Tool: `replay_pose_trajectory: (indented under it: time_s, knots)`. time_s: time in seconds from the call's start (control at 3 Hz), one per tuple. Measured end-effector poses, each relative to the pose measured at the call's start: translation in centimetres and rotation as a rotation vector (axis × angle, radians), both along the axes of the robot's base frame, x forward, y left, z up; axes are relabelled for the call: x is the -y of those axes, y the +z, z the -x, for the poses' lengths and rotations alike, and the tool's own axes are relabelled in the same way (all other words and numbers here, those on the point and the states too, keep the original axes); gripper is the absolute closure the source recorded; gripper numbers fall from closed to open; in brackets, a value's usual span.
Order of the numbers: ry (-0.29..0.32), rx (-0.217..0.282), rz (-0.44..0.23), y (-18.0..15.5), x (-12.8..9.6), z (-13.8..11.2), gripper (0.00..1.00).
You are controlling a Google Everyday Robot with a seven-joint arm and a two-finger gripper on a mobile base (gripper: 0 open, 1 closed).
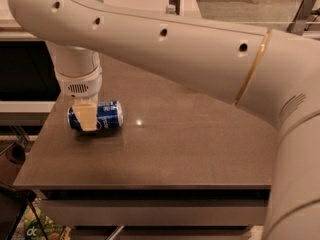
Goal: Place pepsi can upright
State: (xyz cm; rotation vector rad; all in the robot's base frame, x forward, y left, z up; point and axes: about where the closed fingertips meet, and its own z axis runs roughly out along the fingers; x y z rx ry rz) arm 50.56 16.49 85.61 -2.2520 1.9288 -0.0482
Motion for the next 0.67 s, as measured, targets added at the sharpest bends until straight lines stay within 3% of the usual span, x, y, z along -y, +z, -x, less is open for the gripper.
replay_pose_trajectory:
  time_s: [0.67]
  knots:
    - [0.033,0.055,-0.1,2.7,2.2,0.1,1.0]
